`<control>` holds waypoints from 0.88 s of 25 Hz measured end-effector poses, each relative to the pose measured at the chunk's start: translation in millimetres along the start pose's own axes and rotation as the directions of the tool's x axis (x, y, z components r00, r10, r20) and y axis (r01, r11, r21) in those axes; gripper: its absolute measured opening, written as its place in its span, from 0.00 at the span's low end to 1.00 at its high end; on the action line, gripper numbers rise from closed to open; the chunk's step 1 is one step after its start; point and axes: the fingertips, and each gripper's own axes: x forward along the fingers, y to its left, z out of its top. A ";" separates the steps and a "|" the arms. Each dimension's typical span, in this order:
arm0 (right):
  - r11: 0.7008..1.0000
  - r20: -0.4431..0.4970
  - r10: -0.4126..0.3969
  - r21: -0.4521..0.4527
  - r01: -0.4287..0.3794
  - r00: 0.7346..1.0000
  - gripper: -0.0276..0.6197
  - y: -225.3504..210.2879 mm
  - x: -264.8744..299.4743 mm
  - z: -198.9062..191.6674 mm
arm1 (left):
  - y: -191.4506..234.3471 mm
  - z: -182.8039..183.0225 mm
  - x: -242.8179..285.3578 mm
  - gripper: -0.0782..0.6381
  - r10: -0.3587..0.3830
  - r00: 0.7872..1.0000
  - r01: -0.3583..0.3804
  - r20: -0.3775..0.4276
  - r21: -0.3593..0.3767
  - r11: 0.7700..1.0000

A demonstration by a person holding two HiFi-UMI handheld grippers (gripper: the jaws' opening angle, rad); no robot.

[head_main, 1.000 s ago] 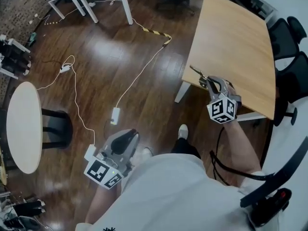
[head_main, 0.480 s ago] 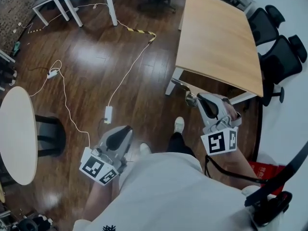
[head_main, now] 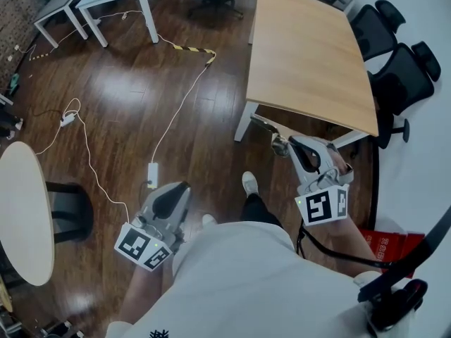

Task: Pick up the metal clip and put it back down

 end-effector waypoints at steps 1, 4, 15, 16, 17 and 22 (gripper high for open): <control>1.000 -0.011 0.001 0.006 -0.001 1.000 0.05 -5.0 7.8 -10.9 | 2.0 1.4 5.3 0.13 0.004 1.000 -0.004 -0.002 0.004 1.000; 1.000 -0.039 0.011 0.021 -0.010 0.999 0.05 -18.9 37.8 -46.8 | 7.5 4.4 22.0 0.13 0.015 1.000 -0.015 -0.010 0.016 1.000; 0.995 -0.114 0.103 -0.005 -0.104 0.988 0.05 -65.7 196.2 -203.4 | 23.0 31.0 105.9 0.14 0.121 0.992 -0.120 -0.027 0.013 0.993; 0.993 -0.121 0.116 -0.010 -0.118 0.986 0.05 -66.8 211.8 -216.7 | 23.2 31.7 113.9 0.14 0.133 0.991 -0.132 -0.033 0.011 0.991; 0.991 -0.128 0.130 -0.014 -0.133 0.983 0.05 -66.8 227.3 -229.5 | 23.8 31.5 121.4 0.14 0.145 0.989 -0.145 -0.041 0.006 0.989; 0.977 -0.166 0.204 -0.025 -0.211 0.965 0.05 -53.3 295.9 -282.3 | 28.3 30.1 149.1 0.14 0.202 0.975 -0.203 -0.088 -0.007 0.979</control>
